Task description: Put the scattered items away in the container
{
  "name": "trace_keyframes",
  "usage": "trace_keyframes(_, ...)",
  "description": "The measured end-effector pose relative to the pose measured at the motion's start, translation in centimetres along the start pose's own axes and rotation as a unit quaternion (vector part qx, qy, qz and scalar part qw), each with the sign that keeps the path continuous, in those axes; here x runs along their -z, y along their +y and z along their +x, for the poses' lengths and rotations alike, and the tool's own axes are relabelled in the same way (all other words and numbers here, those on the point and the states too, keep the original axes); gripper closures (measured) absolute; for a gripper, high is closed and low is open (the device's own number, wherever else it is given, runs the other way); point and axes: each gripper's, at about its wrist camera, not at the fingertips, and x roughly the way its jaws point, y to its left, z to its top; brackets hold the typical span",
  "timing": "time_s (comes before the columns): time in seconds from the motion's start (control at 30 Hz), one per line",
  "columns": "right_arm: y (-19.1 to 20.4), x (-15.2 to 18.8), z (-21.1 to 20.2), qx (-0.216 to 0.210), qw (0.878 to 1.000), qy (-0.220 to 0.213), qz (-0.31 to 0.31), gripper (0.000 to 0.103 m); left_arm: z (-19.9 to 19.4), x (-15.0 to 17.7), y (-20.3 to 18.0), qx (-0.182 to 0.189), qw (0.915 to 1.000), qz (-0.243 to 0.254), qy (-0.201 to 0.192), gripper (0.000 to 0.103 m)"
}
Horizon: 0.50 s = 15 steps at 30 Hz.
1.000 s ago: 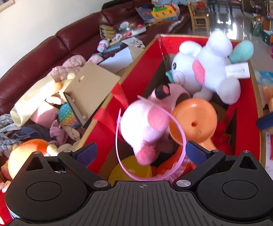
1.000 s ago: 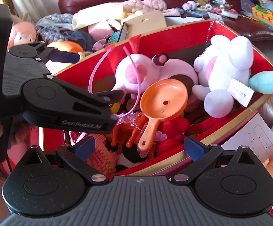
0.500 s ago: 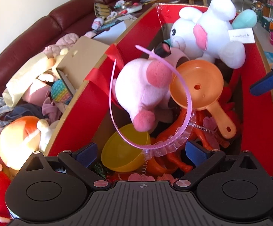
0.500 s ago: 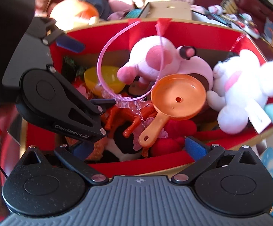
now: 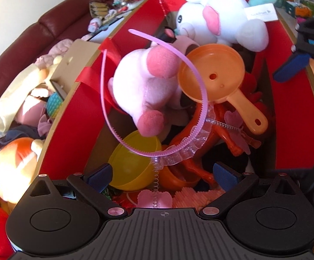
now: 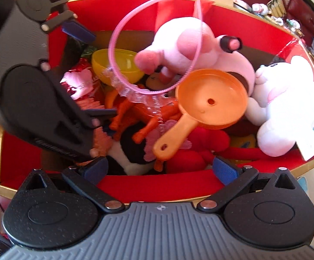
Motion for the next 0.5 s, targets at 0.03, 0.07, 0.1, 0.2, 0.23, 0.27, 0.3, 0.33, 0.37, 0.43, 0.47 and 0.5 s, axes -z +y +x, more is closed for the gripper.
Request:
trace_keyframes(0.03,-0.11,0.01,0.0,0.002,1.0,0.0,0.0,0.001,0.14,0.0,-0.11,0.003,1.0,0.005,0.002,0.0)
trace_keyframes(0.07,-0.18,0.02,0.02,0.002,1.0,0.0,0.0,0.001,0.27,-0.04,-0.29,0.004,0.9999,0.01,0.004,0.0)
trace_keyframes(0.1,-0.22,0.05,0.06,0.001,1.0,0.0,-0.001,0.001,0.45,-0.08,-0.38,0.005,0.9999,0.015,0.005,0.0)
trace_keyframes(0.2,-0.32,0.08,0.24,0.0,1.0,0.0,0.0,0.001,0.63,-0.07,-0.79,0.005,0.9995,0.031,0.008,0.0)
trace_keyframes(0.23,-0.34,0.09,0.33,0.001,1.0,0.0,0.0,0.0,0.61,0.02,-0.78,0.005,0.9994,0.034,0.005,0.0)
trace_keyframes(0.27,-0.35,0.09,0.4,0.001,1.0,0.0,0.001,0.0,0.67,0.04,-0.79,0.005,0.9993,0.035,0.005,0.0)
trace_keyframes(0.3,-0.34,0.11,0.42,0.001,1.0,-0.001,0.001,0.0,0.69,0.07,-0.77,0.007,0.9993,0.035,0.006,0.0)
trace_keyframes(0.33,-0.28,0.13,0.39,0.001,1.0,-0.002,0.001,0.0,0.71,0.1,-0.73,0.009,0.9993,0.035,0.006,0.001)
trace_keyframes(0.37,-0.27,0.15,0.39,0.001,1.0,-0.003,0.001,0.0,0.72,0.12,-0.73,0.01,0.9993,0.034,0.006,0.001)
trace_keyframes(0.43,-0.32,0.18,0.41,0.001,1.0,-0.005,0.002,0.0,0.78,0.07,-0.71,0.01,0.9992,0.038,0.004,0.002)
trace_keyframes(0.47,-0.32,0.2,0.41,0.002,1.0,-0.006,0.002,0.0,0.79,0.1,-0.79,0.008,0.9991,0.041,0.004,0.002)
trace_keyframes(0.5,-0.29,0.23,0.43,0.002,1.0,-0.007,0.002,0.0,0.79,0.14,-0.84,0.008,0.999,0.043,0.004,0.002)
